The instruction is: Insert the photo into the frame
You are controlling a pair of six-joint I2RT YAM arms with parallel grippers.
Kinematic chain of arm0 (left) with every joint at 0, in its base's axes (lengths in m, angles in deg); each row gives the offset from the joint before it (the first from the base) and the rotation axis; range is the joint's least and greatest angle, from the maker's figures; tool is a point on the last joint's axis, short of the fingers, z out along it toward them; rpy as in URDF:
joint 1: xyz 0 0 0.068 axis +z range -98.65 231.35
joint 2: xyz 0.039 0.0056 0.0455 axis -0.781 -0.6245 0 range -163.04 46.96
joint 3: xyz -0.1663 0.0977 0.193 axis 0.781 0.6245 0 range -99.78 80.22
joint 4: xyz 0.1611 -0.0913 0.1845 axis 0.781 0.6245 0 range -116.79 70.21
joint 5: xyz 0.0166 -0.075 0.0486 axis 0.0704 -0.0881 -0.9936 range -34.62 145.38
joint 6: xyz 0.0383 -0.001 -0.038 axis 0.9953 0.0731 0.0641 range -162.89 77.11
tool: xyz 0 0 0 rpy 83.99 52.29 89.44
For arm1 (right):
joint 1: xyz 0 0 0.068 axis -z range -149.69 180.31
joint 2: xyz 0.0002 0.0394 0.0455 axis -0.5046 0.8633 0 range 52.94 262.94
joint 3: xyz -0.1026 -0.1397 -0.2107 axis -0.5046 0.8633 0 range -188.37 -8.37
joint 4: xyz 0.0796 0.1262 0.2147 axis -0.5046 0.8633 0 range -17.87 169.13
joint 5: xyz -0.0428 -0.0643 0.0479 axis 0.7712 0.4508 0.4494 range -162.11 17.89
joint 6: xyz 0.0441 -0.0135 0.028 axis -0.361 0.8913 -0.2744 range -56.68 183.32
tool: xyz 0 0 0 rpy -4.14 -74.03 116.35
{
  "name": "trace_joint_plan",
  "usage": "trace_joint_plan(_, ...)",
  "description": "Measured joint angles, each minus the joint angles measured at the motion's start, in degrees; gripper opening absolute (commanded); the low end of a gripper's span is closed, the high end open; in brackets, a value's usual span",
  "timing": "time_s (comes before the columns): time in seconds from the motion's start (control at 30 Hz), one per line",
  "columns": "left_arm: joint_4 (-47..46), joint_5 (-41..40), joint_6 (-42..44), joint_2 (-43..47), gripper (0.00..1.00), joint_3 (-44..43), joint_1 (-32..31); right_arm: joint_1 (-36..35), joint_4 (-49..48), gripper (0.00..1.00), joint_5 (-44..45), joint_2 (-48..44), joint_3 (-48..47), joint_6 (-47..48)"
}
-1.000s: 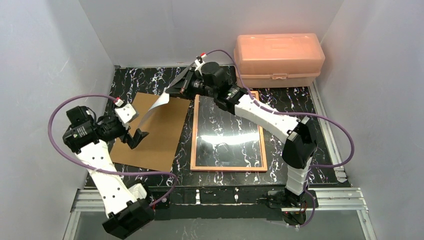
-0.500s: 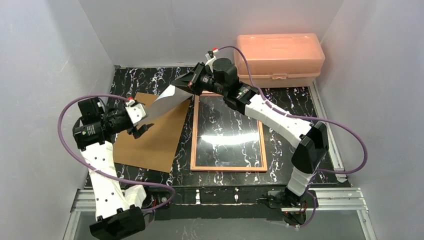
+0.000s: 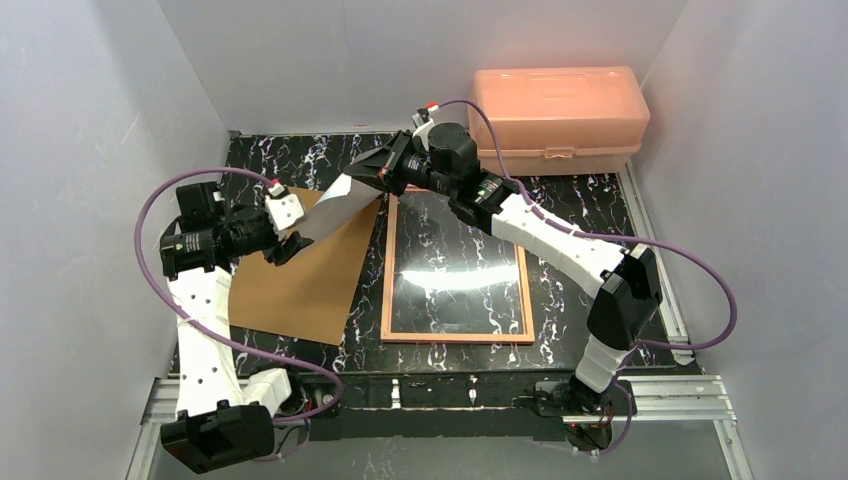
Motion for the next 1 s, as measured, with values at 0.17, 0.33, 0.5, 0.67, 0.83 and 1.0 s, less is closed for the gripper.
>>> trace_joint_plan(0.17,-0.9,-2.4,-3.4,-0.9,0.27,0.1,-0.7,-0.3,-1.0,0.01,-0.4,0.0,0.0,-0.4)
trace_joint_plan(0.33,-3.9,-4.8,-7.7,-3.2,0.02,0.1,-0.9,-0.7,-1.2,0.01,-0.8,0.0,0.0,-0.6)
trace_joint_plan(0.5,-5.1,-5.2,-9.7,-3.5,0.0,0.1,-0.9,-0.8,-1.4,0.31,-2.2,0.0,-0.1,-0.3)
trace_joint_plan(0.67,-5.2,-5.7,-9.7,-2.5,0.0,0.1,-1.0,1.2,0.5,0.87,-11.4,0.5,-2.7,4.8)
trace_joint_plan(0.83,-3.9,-5.6,-6.8,1.1,0.0,0.1,-1.1,10.3,10.8,0.99,-24.8,0.6,-10.9,22.9)
trace_joint_plan(1.0,-1.0,-4.2,-4.1,2.3,0.0,-1.4,-1.1,18.2,29.6,0.99,-25.1,-5.1,-16.1,54.3)
